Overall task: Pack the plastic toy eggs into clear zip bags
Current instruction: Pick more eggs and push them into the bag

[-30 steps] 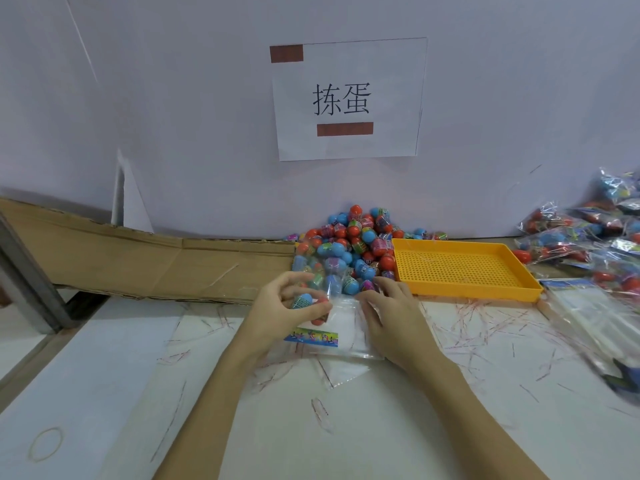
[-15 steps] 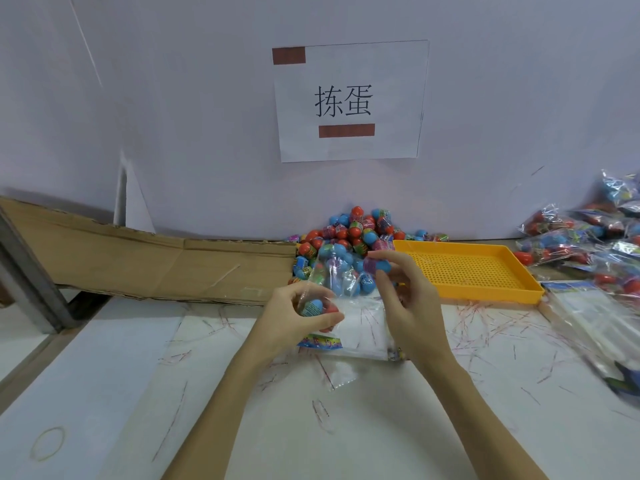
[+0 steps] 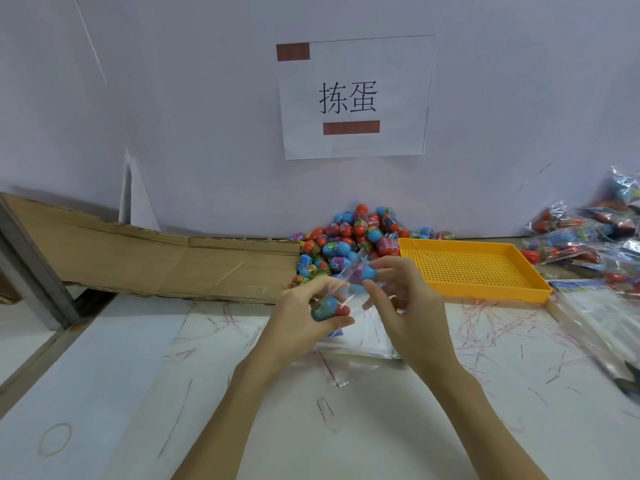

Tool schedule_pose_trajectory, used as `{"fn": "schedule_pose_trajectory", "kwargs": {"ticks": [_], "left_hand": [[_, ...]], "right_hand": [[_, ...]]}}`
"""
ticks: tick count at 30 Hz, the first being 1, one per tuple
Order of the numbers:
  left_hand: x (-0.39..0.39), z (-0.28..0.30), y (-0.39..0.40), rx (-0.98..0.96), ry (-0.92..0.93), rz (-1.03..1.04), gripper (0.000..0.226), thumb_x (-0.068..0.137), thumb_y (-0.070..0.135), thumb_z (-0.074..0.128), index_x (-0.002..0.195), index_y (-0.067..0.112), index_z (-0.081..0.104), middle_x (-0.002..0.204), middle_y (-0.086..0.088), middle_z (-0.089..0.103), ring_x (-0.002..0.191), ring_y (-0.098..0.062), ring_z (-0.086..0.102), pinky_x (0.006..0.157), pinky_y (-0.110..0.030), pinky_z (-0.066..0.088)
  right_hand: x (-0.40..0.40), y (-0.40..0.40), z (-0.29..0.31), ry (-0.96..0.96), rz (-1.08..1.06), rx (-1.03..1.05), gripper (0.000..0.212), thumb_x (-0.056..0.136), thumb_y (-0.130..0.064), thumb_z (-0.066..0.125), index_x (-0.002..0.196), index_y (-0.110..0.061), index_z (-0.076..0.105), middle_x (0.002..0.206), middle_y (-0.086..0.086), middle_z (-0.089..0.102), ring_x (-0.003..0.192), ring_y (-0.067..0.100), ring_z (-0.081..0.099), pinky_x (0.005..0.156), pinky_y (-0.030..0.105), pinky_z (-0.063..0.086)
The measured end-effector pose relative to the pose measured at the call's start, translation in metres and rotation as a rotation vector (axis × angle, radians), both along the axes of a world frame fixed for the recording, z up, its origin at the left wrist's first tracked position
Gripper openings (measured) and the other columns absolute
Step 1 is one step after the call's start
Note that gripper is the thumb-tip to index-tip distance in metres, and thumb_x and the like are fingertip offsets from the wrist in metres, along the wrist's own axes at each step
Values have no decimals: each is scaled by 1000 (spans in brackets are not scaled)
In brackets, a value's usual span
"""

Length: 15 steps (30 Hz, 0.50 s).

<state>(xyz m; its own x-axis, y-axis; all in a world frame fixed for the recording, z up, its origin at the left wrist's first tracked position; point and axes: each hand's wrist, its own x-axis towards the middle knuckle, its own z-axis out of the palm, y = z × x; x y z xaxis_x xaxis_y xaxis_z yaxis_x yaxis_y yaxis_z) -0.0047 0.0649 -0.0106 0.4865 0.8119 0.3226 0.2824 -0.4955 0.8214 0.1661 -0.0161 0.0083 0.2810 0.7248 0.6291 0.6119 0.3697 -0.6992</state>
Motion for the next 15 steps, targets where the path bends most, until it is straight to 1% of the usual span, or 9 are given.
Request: {"fn": "schedule_pose_trajectory", "kwargs": {"ticks": [3,6,9,12,13,15], "left_hand": [[-1,-2,1,39,-11,-11,45,77,27,91,116,33,71,104,29,68,102,8,63,74,-5,50],[-1,-2,1,50,-1,-10,42,79,30,89,116,36,69,103,31,68,103,10,62,73,-4,49],[0,-1,0,80,22,-2,38,80,39,86,113,39,67,95,28,68,102,11,60,72,-3,48],[-1,0,-2,125,39,-17,41,80,51,79,115,32,68,96,22,68,99,4,62,74,-7,50],[-1,0,-2,134,44,-27,41,81,50,79,116,31,68,96,21,68,98,1,62,74,-8,49],[-1,-1,-3,149,46,-43,34,86,42,81,115,30,69,98,18,69,97,-3,63,74,-9,49]], "right_hand": [[2,-1,-1,-35,20,-68,23,91,-21,75,112,-20,65,89,-13,74,78,2,71,63,22,57],[1,-4,-2,-75,33,-89,21,90,-24,74,111,-22,72,87,-18,75,81,-2,70,64,20,55],[0,-2,-4,-93,31,-99,21,91,-27,74,110,-21,70,92,-19,75,82,-2,71,62,17,53],[-1,2,-8,-131,13,-135,21,92,-32,71,109,-22,65,91,-19,76,76,0,71,60,13,48],[-1,2,-10,-137,11,-142,18,93,-32,71,107,-22,66,91,-18,76,77,-1,70,60,11,46],[0,2,-11,-167,44,-126,10,95,-25,69,105,-23,71,91,-21,73,84,-5,68,62,9,46]]}}
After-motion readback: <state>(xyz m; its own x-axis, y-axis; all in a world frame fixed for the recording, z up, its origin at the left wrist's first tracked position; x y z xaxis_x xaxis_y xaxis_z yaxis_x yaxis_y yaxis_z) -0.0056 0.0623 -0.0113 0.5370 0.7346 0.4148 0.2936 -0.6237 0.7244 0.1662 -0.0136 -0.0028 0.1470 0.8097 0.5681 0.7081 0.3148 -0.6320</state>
